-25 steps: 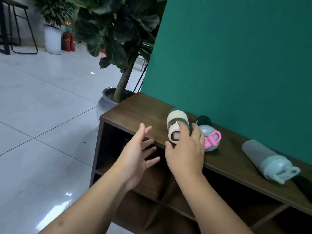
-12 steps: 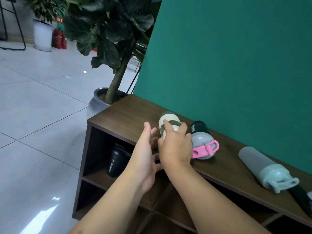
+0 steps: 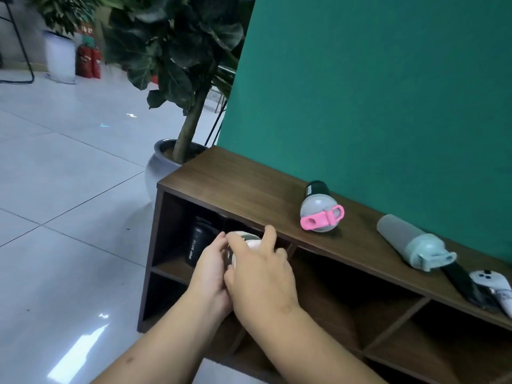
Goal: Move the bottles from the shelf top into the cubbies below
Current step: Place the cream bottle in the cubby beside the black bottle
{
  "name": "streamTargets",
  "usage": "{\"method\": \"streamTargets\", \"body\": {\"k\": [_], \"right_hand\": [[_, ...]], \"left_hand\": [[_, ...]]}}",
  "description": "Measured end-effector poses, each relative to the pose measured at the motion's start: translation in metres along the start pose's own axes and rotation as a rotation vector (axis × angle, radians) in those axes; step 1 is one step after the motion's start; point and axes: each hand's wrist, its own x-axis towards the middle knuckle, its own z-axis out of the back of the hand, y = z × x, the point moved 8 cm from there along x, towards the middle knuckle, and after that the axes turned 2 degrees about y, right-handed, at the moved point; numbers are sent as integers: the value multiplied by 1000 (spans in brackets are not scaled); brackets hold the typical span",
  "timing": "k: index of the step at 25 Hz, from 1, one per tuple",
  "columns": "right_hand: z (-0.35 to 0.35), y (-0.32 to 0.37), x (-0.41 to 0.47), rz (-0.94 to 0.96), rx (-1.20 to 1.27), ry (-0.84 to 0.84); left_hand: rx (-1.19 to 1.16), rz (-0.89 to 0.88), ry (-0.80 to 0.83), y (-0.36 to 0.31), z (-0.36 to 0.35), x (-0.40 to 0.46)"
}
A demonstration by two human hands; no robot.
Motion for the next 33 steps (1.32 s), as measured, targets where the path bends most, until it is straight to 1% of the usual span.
{"method": "streamTargets", "body": {"k": [2,4,8,10,11,14,16,18,22,25,30,33], "right_hand": [[-38,5,6,-4,-23,68],[-71,8,15,10,-56,121],[-123,3,46,34,-125,166],[-146,-4,78,13,-141,148],[-158,-7,95,-1,-151,146],[-178,-16,135,-29,-188,163],[-184,-21,153,-34,-220,184],[-179,-24,165,-54,-194,175],[-161,-33,174,-148,0,95],[-165,-39,174,-145,38,65],[-167,-50,176,-164,46,-18],[-171,-52,175,-173,98,-17]], "left_hand": [[45,80,-36,17,29,12],[39,138,-61,25,53,29],[89,164,-192,28,81,56],[17,150,-258,31,90,74],[-64,148,-294,33,91,82],[-219,166,-283,41,81,106],[-250,139,-258,41,76,116],[-235,132,-220,42,73,125],[-215,144,-175,38,65,138],[-223,149,-200,37,64,139],[-168,78,-258,36,70,139],[-160,72,-279,35,73,138]]}}
